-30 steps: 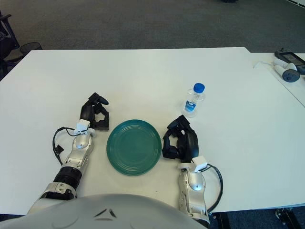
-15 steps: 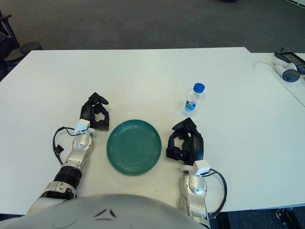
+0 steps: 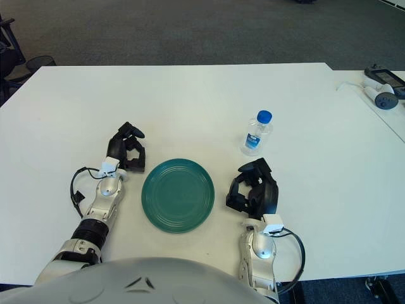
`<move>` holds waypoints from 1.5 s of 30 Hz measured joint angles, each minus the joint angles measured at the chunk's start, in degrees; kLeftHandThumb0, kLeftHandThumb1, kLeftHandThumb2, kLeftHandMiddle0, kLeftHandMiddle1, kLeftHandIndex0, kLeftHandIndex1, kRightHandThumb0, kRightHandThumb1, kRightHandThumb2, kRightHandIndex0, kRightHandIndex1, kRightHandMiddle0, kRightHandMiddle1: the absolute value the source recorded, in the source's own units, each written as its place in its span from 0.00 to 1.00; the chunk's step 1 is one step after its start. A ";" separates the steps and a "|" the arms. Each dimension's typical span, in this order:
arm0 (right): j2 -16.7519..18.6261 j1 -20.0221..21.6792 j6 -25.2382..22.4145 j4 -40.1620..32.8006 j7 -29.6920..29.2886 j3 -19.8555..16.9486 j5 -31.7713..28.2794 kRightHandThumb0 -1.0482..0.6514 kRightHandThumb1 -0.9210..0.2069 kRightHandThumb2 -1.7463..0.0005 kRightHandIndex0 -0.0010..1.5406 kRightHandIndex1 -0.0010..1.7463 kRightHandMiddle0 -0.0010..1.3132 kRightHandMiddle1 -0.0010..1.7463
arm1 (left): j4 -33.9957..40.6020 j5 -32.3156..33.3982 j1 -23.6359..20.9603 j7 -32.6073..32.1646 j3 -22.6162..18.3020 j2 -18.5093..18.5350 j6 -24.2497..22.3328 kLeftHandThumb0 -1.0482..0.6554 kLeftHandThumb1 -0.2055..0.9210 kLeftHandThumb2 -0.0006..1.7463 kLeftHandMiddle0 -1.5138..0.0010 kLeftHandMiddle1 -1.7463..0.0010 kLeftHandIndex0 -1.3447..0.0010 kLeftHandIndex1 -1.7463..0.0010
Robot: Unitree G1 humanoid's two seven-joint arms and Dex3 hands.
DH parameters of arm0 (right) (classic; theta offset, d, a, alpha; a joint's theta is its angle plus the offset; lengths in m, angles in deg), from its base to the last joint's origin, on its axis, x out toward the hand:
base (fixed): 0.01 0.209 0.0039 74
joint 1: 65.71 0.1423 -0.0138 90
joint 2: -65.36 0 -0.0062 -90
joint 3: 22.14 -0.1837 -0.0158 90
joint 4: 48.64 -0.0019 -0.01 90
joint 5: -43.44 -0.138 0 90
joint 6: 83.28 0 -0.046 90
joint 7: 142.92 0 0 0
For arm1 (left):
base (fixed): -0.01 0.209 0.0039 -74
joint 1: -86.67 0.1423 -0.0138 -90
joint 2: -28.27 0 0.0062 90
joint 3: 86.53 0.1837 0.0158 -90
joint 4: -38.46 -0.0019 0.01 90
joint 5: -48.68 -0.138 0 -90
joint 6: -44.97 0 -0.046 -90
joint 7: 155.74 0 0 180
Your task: Put the bottle into the plate.
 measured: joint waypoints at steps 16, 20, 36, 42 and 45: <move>-0.25 3.77 2.00 2.07 -14.04 -2.59 0.39 0.61 0.71 0.14 0.51 1.00 0.47 0.90 | 1.45 0.00 -0.27 0.04 -0.22 0.05 -0.40 0.61 0.13 1.00 0.42 0.00 0.50 0.00; -0.64 6.92 2.44 4.19 -17.09 -4.21 0.44 0.61 0.69 0.15 0.49 1.00 0.44 0.92 | 1.45 0.04 -0.25 0.32 -0.37 0.05 -0.37 0.61 0.13 1.00 0.42 0.00 0.50 0.00; -0.41 17.98 9.86 14.17 -22.97 -8.02 3.76 0.61 0.40 0.35 0.32 0.97 0.22 1.00 | 1.43 0.16 -0.23 0.92 -0.89 0.00 -0.28 0.61 0.13 1.00 0.41 0.00 0.50 0.00; -0.31 21.46 12.60 18.24 -27.00 -8.59 8.29 0.61 0.36 0.37 0.24 1.00 0.25 1.00 | 1.39 0.17 -0.23 0.93 -0.92 0.01 -0.25 0.61 0.13 1.00 0.41 0.00 0.50 0.00; -0.29 23.07 13.44 20.08 -29.14 -8.62 9.68 0.61 0.34 0.39 0.22 1.00 0.24 1.00 | 1.22 0.34 -0.24 1.13 -0.99 0.01 -0.15 0.61 0.13 1.00 0.42 0.00 0.50 0.00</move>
